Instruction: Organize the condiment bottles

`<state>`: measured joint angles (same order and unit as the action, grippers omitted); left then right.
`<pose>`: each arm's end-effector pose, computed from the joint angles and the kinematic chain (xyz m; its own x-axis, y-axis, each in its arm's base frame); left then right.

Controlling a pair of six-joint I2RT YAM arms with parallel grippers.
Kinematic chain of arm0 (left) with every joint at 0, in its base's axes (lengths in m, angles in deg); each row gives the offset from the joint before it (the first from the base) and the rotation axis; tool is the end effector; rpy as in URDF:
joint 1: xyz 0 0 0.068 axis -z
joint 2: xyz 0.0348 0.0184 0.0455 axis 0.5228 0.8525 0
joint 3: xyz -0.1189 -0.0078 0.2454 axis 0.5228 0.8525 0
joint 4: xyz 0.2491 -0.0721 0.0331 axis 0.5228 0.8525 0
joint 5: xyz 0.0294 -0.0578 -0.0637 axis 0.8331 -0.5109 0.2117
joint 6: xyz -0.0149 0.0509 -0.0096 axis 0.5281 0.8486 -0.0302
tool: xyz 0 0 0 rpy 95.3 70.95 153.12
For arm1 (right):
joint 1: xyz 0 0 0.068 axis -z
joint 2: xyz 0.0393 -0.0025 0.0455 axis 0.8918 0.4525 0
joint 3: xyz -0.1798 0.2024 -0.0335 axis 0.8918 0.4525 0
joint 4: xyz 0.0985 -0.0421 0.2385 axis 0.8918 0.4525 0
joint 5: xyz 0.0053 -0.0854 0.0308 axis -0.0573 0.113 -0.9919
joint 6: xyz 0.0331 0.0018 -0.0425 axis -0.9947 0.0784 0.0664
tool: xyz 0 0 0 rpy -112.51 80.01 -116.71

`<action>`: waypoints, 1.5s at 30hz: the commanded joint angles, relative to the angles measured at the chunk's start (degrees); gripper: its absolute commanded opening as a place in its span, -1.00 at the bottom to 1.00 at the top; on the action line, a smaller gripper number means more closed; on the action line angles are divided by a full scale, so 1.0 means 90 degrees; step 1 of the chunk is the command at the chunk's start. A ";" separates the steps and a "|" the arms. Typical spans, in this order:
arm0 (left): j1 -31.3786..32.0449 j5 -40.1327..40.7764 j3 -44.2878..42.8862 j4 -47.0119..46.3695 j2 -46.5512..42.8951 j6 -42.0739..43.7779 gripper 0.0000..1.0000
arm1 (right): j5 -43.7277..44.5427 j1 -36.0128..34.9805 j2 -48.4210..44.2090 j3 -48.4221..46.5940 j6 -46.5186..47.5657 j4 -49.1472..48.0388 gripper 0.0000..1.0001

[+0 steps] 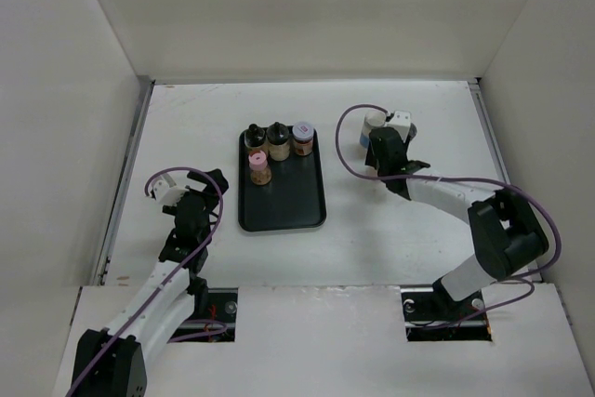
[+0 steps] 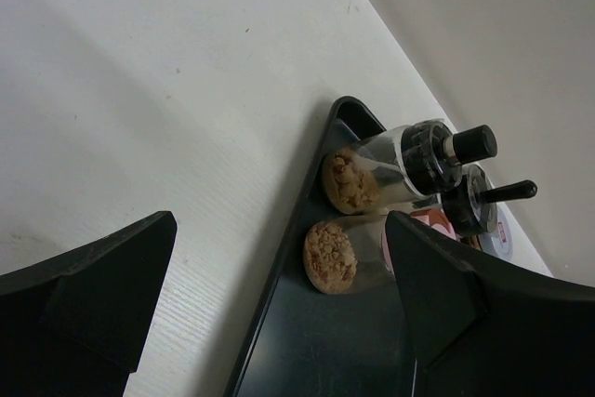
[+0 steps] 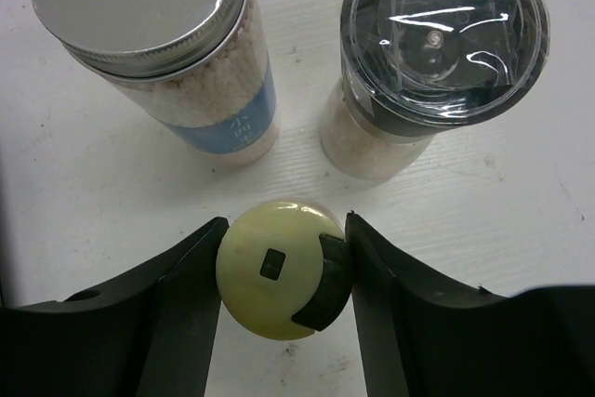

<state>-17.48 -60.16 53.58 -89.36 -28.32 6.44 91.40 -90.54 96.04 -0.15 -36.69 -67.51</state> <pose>0.1599 -0.0227 0.1818 0.0417 -0.7306 -0.6815 -0.3219 0.6359 -0.7014 0.2996 0.1338 0.2107 -0.4799 0.0931 -0.8724 0.1935 0.9811 -0.0017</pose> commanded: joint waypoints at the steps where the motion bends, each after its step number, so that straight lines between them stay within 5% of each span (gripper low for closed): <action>1: -0.0003 -0.0024 0.0025 -0.0336 0.0042 -0.0052 1.00 | 0.0140 -0.0070 -0.0338 -0.0204 0.0006 -0.0166 -0.20; 8: 0.0017 -0.0024 0.0006 -0.0366 0.0110 -0.0052 1.00 | 0.0053 -0.1211 -0.0858 -0.0798 0.0182 -0.0215 -0.20; 21: -0.0042 -0.0024 0.0055 -0.0317 -0.0036 -0.0022 1.00 | -0.0250 -0.2717 0.1924 -0.3249 0.0338 -0.0470 -0.19; 31: -0.0003 -0.0024 0.0035 -0.0336 0.0022 -0.0022 1.00 | -0.0182 -0.2913 0.2814 -0.3690 0.0318 -0.0664 -0.13; 34: -0.0003 -0.0024 0.0055 -0.0336 -0.0017 -0.0022 1.00 | -0.0104 -0.2913 0.2912 -0.3700 0.0279 -0.0743 -0.04; 39: 0.0026 -0.0024 0.0025 -0.0366 0.0052 -0.0003 1.00 | -0.0152 -0.2922 0.2874 -0.3730 0.0269 -0.0675 0.43; 45: 0.0017 -0.0024 0.0026 -0.0366 0.0052 -0.0012 1.00 | -0.0328 -0.2922 0.2025 -0.3252 0.0191 -0.0586 0.56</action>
<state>-17.56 -60.24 53.64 -89.45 -28.08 6.47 89.04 -116.44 121.18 -30.19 -34.35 -70.04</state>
